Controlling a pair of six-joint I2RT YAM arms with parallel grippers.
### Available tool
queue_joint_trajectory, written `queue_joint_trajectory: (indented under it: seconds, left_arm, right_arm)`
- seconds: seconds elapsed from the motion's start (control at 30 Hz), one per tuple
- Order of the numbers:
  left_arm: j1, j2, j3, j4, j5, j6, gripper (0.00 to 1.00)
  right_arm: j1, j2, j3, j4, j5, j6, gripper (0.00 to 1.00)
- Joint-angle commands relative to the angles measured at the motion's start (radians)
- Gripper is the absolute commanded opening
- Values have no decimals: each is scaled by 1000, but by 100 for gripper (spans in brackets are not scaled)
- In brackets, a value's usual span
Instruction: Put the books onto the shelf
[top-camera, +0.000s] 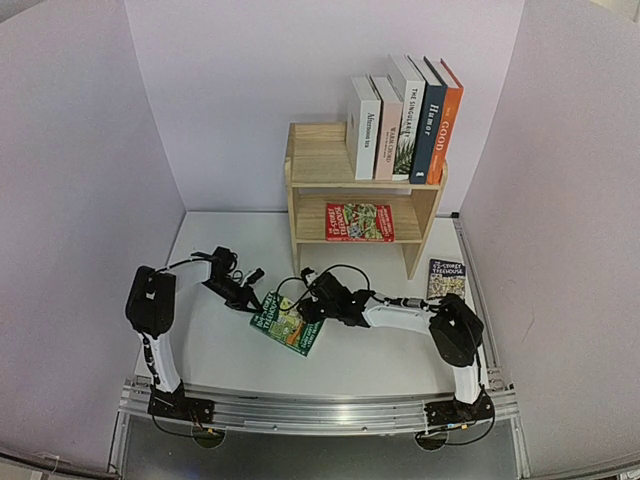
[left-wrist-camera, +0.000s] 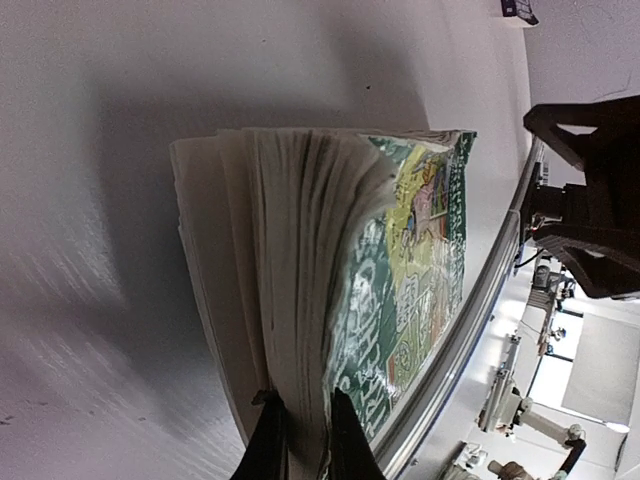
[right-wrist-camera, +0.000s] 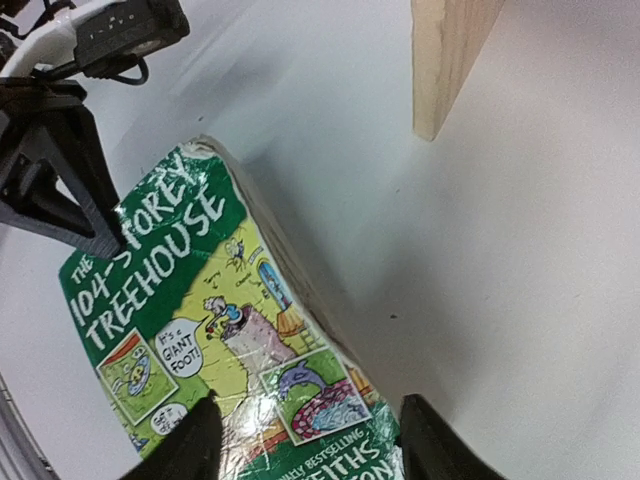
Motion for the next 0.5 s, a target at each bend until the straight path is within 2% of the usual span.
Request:
queue_joint_trajectory:
  seconds: [0.0,0.03,0.1,0.27,0.37,0.47]
  left_arm:
    - [-21,-86,82,-72,35,-238,0]
    - [-21,-85,88,-85,22,-268,0]
    - [-21,-88,94,-101,4,-308,0]
    - [-21,-102,97,-115,-33,-359,0]
    - [-22,-97,103,-131,-27,-380,0]
    - [-22,-97,98,-133,-17,-396,0]
  right_arm:
    - [69,-93,110,-133,276,-160,76]
    - [95,-99,115,-134,329,-213,84]
    - [154,-96,134,-135,385,-304,86]
    - [301,-21,176,-135,404,-570,86]
    - [370,59,207,-138,468,-729,86]
    - [398,134,250,-141,560,-821,85]
